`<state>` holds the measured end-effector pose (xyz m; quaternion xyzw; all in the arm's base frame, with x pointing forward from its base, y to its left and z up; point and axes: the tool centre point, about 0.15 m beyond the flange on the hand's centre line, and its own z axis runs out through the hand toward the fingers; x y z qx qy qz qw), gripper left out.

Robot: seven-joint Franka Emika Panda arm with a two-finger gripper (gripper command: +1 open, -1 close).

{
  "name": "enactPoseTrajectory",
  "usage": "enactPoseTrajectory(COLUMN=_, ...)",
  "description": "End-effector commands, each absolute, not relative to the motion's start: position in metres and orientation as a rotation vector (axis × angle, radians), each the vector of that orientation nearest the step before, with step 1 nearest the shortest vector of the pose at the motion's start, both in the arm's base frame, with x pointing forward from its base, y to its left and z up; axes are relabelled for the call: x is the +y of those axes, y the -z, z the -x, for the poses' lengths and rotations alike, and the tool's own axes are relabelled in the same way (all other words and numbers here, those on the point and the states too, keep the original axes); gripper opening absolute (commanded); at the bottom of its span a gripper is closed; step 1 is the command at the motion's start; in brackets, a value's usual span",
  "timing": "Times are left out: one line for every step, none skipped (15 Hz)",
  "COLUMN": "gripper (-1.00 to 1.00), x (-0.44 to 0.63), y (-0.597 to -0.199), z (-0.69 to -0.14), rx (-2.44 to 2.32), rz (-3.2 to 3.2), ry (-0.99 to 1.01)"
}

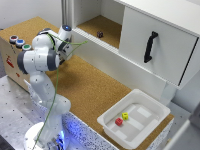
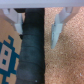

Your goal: Go open the drawer

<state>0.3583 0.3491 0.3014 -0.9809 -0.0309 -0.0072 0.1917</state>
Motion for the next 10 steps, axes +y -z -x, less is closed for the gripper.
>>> enactPoseTrajectory(gripper=-1.0, x=0.339, y=-0.299, z=-0.37, rx=-0.121, rz=2.712, ry=-0.012)
enactPoseTrajectory(gripper=-1.0, x=0.335, y=-0.299, z=-0.368, rx=-0.114, rz=2.716, ry=-0.008)
enactPoseTrajectory(gripper=-1.0, x=0.333, y=-0.299, z=-0.366, rx=-0.114, rz=2.714, ry=-0.01)
enactPoseTrajectory(gripper=-1.0, x=0.331, y=-0.297, z=-0.364, rx=-0.113, rz=2.712, ry=-0.015)
enactPoseTrajectory(gripper=-1.0, x=0.329, y=-0.296, z=-0.362, rx=-0.107, rz=2.712, ry=-0.018)
enactPoseTrajectory(gripper=-1.0, x=0.325, y=-0.294, z=-0.36, rx=-0.101, rz=2.712, ry=-0.022)
enactPoseTrajectory(gripper=-1.0, x=0.321, y=-0.293, z=-0.359, rx=-0.095, rz=2.713, ry=-0.023)
enactPoseTrajectory(gripper=-1.0, x=0.317, y=-0.294, z=-0.357, rx=-0.098, rz=2.719, ry=-0.02)
enactPoseTrajectory(gripper=-1.0, x=0.314, y=-0.295, z=-0.356, rx=-0.102, rz=2.722, ry=-0.02)
enactPoseTrajectory(gripper=-1.0, x=0.309, y=-0.294, z=-0.355, rx=-0.102, rz=2.727, ry=-0.018)
